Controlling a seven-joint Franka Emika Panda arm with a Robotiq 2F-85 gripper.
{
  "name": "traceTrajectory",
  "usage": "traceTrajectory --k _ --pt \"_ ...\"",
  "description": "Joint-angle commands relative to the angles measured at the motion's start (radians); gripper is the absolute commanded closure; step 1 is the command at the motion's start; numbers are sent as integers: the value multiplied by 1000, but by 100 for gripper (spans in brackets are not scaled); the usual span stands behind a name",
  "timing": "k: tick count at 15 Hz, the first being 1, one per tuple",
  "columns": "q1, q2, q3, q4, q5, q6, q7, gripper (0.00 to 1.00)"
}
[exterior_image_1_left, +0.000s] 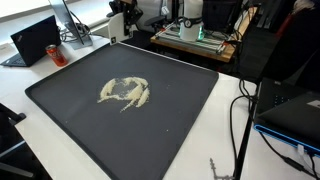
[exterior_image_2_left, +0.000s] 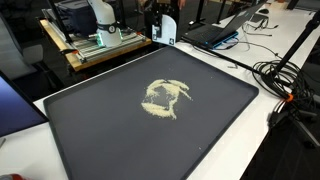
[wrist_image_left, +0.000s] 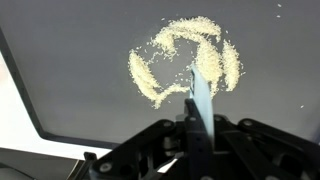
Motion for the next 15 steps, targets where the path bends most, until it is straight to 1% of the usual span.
traceTrajectory --k 1,5,8,11,15 --pt "17 -60 7 -39 37 3 -105 99" --pt "30 -97 9 -41 67 -43 -195 99" --pt "39 -133 2 -38 125 -123 -273 99" --pt "38 -176 2 -38 147 -210 -292 99" --pt "37 -250 -4 -48 167 -294 -299 99"
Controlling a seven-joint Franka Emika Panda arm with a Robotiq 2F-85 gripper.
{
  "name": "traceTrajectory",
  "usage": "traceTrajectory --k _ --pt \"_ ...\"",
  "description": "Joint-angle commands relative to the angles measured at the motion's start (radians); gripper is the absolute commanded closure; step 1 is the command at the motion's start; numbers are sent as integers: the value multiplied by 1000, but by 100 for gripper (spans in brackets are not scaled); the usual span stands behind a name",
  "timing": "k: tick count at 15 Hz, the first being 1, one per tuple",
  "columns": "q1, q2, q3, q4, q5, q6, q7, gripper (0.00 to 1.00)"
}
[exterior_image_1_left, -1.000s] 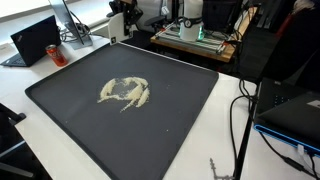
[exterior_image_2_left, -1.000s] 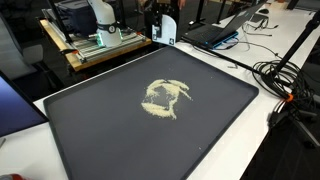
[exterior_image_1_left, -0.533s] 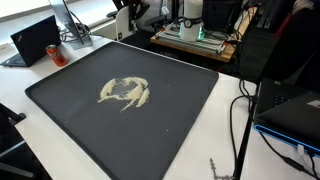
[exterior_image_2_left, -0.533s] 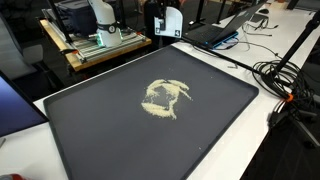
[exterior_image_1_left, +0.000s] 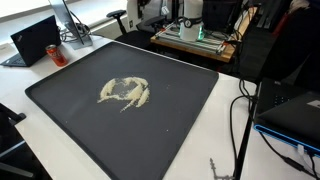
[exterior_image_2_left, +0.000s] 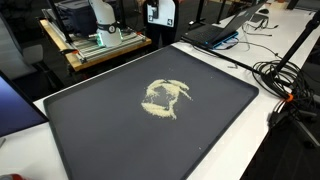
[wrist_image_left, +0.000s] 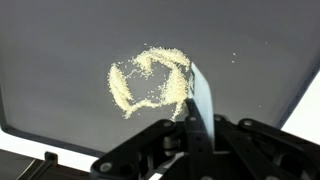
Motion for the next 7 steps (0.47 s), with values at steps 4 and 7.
traceTrajectory --k 4,7 --pt "16 -176 -33 -45 62 -113 -49 99" --pt "32 -227 -60 -55 105 -127 -123 99"
